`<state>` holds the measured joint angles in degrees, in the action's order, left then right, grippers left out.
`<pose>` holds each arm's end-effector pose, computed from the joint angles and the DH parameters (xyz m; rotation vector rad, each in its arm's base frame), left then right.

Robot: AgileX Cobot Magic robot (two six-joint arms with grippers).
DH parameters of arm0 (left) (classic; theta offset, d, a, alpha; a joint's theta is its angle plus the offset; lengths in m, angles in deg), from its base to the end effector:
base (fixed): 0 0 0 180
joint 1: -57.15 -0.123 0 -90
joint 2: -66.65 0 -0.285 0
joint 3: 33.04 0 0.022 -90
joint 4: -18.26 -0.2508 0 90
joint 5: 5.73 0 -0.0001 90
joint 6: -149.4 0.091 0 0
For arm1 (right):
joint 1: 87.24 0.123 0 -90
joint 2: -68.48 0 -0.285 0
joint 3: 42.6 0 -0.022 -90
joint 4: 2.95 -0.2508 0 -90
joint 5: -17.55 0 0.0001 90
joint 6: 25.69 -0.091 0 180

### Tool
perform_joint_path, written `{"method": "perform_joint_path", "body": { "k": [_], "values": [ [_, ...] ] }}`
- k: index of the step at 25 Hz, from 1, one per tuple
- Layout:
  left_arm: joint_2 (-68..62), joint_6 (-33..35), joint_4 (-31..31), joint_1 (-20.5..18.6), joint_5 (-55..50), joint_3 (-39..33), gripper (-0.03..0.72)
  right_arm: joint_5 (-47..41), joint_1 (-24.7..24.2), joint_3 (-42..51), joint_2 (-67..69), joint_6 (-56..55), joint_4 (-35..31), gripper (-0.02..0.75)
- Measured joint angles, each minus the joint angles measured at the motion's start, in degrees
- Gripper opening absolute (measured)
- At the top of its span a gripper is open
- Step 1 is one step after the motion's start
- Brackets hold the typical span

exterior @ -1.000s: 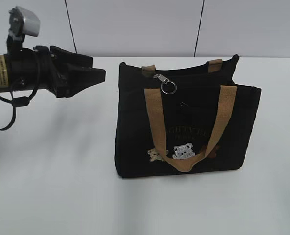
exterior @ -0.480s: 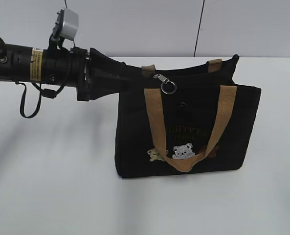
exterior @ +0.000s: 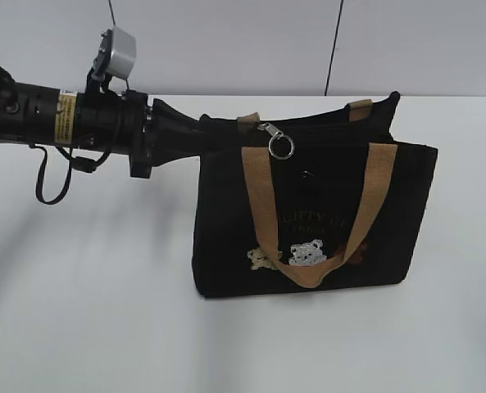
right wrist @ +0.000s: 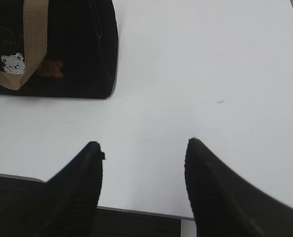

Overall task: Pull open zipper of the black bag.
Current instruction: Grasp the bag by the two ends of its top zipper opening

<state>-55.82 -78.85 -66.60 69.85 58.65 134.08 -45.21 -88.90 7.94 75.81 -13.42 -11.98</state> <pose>0.3507 -0.1628 0.1776 1.2365 1.5042 -0.9958 -0.0039 0.0128 0.2658 -0.2018 2.0851 0.0440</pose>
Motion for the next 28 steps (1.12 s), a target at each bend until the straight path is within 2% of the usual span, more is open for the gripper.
{"method": "perform_joint_path", "body": {
  "k": [6,28],
  "values": [
    [-0.72,0.0,0.82,0.05,-0.58,0.1,0.043,0.0,0.0,0.0,0.0,0.0,0.0,0.41],
    [-0.72,0.0,2.07,0.12,-0.96,0.1,0.043,0.08,0.0,-0.05,0.0,0.0,0.0,0.41]
  ]
}}
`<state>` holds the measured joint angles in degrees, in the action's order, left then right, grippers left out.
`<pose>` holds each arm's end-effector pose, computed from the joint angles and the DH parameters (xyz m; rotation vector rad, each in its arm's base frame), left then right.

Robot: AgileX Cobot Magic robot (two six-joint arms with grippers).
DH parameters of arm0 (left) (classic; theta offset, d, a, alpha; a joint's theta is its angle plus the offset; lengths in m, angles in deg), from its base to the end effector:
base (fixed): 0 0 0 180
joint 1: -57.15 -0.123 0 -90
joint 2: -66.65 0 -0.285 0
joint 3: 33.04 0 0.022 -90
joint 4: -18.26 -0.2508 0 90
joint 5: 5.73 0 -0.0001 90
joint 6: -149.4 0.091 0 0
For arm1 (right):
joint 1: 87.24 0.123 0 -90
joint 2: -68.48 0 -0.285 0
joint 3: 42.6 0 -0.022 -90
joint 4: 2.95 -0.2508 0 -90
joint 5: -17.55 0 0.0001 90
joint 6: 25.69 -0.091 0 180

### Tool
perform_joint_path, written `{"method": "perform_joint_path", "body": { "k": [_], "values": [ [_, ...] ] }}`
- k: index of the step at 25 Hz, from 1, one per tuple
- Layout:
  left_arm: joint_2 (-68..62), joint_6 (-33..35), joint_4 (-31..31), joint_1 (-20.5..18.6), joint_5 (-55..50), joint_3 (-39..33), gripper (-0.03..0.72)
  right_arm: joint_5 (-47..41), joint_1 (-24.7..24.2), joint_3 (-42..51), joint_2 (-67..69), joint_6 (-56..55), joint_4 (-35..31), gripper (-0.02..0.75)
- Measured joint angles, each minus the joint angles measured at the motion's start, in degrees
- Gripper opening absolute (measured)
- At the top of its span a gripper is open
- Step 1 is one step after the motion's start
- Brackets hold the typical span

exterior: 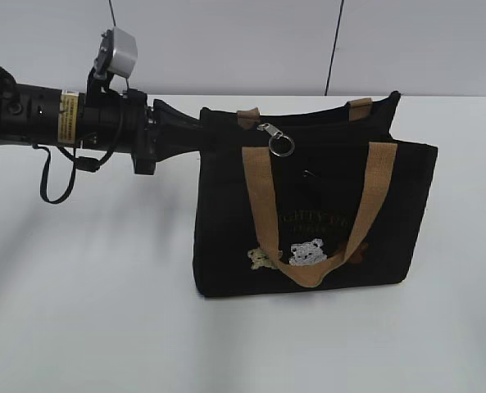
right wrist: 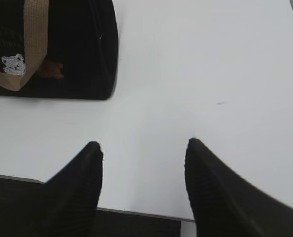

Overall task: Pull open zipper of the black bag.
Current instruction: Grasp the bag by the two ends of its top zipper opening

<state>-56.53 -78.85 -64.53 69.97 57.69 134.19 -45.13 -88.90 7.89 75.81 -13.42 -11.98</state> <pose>0.3544 -0.1634 0.1743 1.1936 1.5256 -0.9903 -0.0039 0.0128 0.2661 -0.2015 2.0829 0.0437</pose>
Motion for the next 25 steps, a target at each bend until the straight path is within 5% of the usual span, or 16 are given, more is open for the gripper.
{"method": "perform_joint_path", "body": {
  "k": [15,25],
  "values": [
    [0.0,0.0,0.07,0.0,0.0,0.0,0.043,14.5,0.0,-9.94,34.28,11.22,-0.57,0.41],
    [0.0,0.0,0.07,0.06,0.0,0.0,0.043,16.19,4.17,-22.68,57.43,44.85,-15.29,0.41]
  ]
}}
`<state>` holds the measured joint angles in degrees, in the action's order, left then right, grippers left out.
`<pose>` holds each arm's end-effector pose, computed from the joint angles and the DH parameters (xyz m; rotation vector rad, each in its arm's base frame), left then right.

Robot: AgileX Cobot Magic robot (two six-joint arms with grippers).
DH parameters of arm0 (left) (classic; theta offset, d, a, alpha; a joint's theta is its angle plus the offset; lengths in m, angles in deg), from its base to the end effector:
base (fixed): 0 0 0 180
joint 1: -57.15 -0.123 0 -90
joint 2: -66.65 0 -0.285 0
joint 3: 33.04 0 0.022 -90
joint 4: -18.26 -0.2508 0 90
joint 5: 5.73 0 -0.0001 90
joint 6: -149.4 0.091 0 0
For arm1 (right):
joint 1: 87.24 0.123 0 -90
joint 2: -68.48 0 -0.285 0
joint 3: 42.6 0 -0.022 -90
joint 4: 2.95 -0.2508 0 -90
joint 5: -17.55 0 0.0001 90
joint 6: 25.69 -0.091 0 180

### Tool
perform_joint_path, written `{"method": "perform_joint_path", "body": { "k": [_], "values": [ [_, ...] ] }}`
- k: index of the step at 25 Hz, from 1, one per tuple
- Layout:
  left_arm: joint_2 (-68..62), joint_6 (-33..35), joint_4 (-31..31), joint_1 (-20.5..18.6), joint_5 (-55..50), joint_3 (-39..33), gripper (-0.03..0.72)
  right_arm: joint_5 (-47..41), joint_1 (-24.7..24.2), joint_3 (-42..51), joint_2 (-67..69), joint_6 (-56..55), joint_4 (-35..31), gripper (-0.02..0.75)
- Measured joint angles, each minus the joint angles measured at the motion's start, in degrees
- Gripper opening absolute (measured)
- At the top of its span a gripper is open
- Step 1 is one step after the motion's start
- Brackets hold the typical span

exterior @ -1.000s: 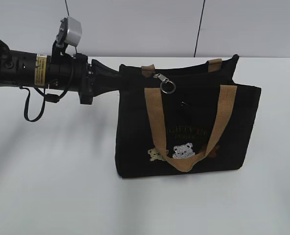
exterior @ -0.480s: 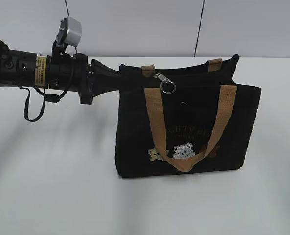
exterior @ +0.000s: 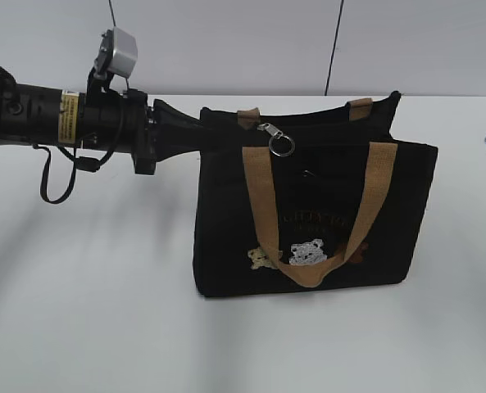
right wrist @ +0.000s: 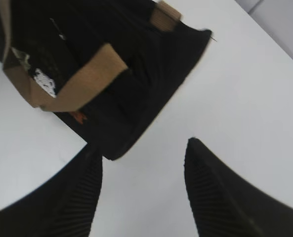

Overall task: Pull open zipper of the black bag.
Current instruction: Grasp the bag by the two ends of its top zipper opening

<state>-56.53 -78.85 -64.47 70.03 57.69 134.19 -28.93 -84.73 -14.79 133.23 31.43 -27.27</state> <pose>0.3543 -0.1638 0.1744 1.1933 1.5252 -0.9911 0.1884 0.0355 0.3286 -0.9742 2.1208 0.0389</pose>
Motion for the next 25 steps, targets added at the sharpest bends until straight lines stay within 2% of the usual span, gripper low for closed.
{"method": "perform_joint_path", "body": {
  "k": [8,13,20,25],
  "values": [
    [0.0,0.0,0.06,0.0,0.0,0.0,0.043,3.9,15.83,-5.49,11.79,5.31,0.11,0.41],
    [0.0,0.0,0.06,0.0,0.0,0.0,0.043,10.72,22.82,-6.75,18.04,8.48,2.02,0.41],
    [0.0,0.0,0.06,0.0,0.0,0.0,0.043,18.76,28.19,-6.79,22.58,13.67,3.14,0.41],
    [0.0,0.0,0.06,0.0,0.11,0.0,0.043,21.07,28.98,-6.81,25.77,16.3,3.2,0.41]
  ]
}}
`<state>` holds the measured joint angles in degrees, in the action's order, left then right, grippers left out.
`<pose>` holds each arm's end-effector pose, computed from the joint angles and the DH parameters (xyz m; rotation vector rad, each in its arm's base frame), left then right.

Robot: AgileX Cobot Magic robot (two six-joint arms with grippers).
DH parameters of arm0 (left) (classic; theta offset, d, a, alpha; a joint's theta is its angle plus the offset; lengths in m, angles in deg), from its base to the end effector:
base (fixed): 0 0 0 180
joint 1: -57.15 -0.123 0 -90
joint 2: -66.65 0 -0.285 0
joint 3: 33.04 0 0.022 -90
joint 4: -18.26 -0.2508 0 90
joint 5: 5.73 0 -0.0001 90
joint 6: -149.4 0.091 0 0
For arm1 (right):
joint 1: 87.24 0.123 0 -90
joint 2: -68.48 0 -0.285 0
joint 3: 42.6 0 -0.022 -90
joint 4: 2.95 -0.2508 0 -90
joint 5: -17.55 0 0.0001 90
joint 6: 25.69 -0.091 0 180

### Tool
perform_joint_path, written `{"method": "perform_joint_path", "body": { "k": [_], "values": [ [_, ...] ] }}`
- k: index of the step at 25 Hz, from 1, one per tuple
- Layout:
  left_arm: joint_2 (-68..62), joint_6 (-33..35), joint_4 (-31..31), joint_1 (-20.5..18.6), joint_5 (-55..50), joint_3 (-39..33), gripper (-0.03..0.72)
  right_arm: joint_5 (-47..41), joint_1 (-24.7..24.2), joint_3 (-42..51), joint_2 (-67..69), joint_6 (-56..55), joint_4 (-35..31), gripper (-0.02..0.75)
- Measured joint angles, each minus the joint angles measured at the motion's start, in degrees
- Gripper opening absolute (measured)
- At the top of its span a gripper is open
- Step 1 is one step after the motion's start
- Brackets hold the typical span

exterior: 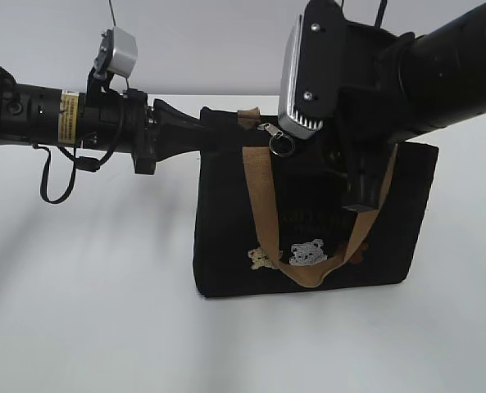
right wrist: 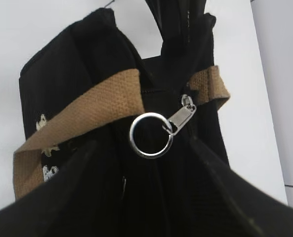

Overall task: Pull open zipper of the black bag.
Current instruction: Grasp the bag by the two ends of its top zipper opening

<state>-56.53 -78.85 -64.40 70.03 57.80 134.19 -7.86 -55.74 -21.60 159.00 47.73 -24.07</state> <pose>0.3543 -0.1638 0.1746 1.1921 1.5237 -0.9930 0.2544 0.1724 0.2724 -1.6531 1.6723 -0.0103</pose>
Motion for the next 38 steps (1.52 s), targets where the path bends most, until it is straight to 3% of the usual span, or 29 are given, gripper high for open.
{"method": "perform_joint_path", "body": {
  "k": [38],
  "values": [
    [0.0,0.0,-0.85,0.0,0.42,0.0,0.043,5.04,2.08,0.0,4.37,2.65,0.23,0.41]
  ]
}}
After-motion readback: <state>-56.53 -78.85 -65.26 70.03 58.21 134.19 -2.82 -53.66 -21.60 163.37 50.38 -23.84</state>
